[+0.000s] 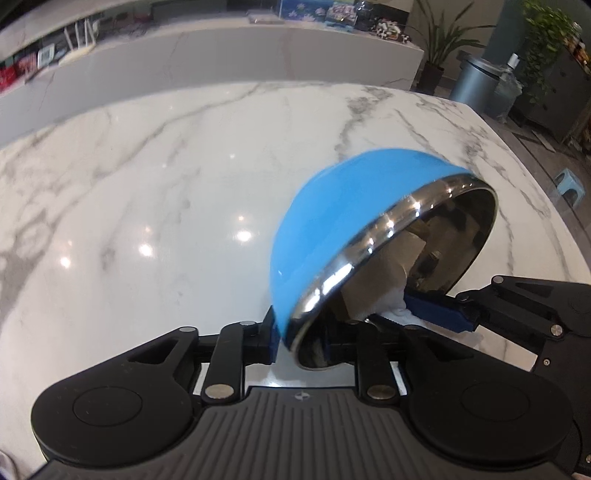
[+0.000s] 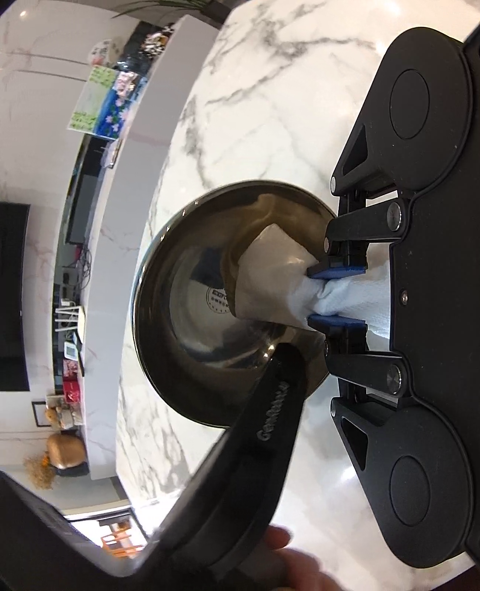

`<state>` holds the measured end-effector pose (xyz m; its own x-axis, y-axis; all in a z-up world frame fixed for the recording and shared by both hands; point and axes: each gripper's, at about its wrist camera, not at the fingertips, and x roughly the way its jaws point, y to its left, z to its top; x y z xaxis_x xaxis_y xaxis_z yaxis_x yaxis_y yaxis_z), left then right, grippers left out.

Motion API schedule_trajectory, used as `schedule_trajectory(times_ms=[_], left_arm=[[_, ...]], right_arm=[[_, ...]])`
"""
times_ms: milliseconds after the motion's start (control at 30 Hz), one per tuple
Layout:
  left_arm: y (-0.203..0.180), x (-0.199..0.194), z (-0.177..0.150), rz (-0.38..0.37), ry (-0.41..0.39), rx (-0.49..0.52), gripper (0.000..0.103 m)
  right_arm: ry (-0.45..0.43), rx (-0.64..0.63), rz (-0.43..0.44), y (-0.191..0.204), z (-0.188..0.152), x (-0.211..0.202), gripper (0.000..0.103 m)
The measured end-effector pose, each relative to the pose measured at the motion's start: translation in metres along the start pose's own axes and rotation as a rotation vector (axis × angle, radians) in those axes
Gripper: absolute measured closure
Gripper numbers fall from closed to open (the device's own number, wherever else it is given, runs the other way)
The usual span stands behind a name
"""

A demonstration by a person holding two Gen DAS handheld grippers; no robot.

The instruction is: Clean bowl

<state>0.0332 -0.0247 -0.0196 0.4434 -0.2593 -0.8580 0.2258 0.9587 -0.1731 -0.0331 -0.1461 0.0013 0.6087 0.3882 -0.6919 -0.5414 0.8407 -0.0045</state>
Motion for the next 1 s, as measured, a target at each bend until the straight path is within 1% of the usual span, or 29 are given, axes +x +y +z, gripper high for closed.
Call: schedule_trajectory(times_ms=[100,133,267,367,433,567,633,667,733,833,933,1000], left_arm=[[-0.002,0.000,-0.001,0.001,-0.009,0.006,0.078],[-0.002,0.000,0.000,-0.007,-0.009,0.000,0.081],[0.001,-0.003,0.002,-0.025,-0.005,-0.008,0.086],[-0.001,-0.004,0.003,-0.022,0.007,0.015,0.086],[-0.004,-0.005,0.004,-0.009,0.012,0.039,0.086],[-0.011,-0.009,0.005,0.023,0.016,0.091,0.086],[-0.012,-0.010,0.005,0.031,0.021,0.105,0.086],[-0.012,-0.011,0.005,0.032,0.023,0.109,0.086],[-0.012,-0.011,0.005,0.034,0.020,0.114,0.087],[-0.012,-0.012,0.004,0.039,-0.004,0.117,0.087],[-0.013,-0.012,0.003,0.039,-0.045,0.105,0.081],[-0.011,-0.011,0.002,0.018,-0.070,0.078,0.081]], right_arm=[[0.005,0.004,0.006,0.000,0.000,0.000,0.083],[0.006,-0.006,0.000,0.001,-0.001,0.000,0.083],[0.006,-0.056,-0.027,0.007,-0.002,0.001,0.085],[0.006,-0.106,-0.053,0.012,-0.004,0.001,0.085],[0.006,-0.175,-0.094,0.019,-0.007,0.002,0.085],[-0.002,-0.357,-0.238,0.036,-0.016,0.006,0.086],[-0.009,-0.403,-0.278,0.039,-0.020,0.007,0.086],[-0.010,-0.408,-0.282,0.039,-0.020,0.007,0.086],[-0.011,-0.387,-0.272,0.036,-0.020,0.007,0.086],[-0.008,-0.318,-0.243,0.028,-0.018,0.006,0.086],[0.008,-0.175,-0.184,0.011,-0.013,0.005,0.086],[0.013,-0.097,-0.155,0.001,-0.012,0.005,0.085]])
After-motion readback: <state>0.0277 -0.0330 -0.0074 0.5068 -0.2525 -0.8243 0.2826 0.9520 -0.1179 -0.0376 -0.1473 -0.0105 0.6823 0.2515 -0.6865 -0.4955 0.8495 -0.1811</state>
